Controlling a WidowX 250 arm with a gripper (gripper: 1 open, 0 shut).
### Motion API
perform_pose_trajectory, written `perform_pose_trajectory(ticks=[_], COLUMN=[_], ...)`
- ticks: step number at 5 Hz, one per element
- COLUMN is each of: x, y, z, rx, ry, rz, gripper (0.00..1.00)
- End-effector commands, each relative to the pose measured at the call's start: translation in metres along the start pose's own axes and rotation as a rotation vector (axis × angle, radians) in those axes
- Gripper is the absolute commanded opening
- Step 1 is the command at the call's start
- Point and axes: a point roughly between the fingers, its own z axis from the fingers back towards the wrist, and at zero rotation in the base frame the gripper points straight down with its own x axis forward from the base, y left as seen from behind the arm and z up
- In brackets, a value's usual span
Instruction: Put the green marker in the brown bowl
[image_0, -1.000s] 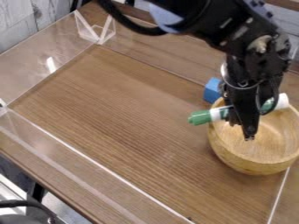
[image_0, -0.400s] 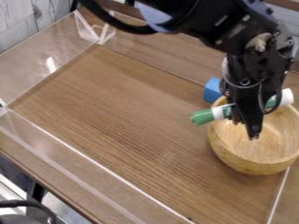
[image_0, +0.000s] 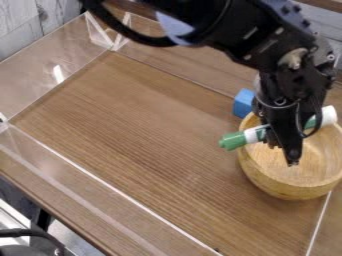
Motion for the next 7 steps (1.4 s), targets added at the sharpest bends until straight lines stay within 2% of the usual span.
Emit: perform_pose_trajectory(ticks=[1,7], x=[0.011,0.014], y=[0.001,-0.011], z=[0.006,-0.008], rx=[0.014,0.009], ry=[-0.054,-0.089], rz=[0.021,0.094], gripper=[0.0,0.0])
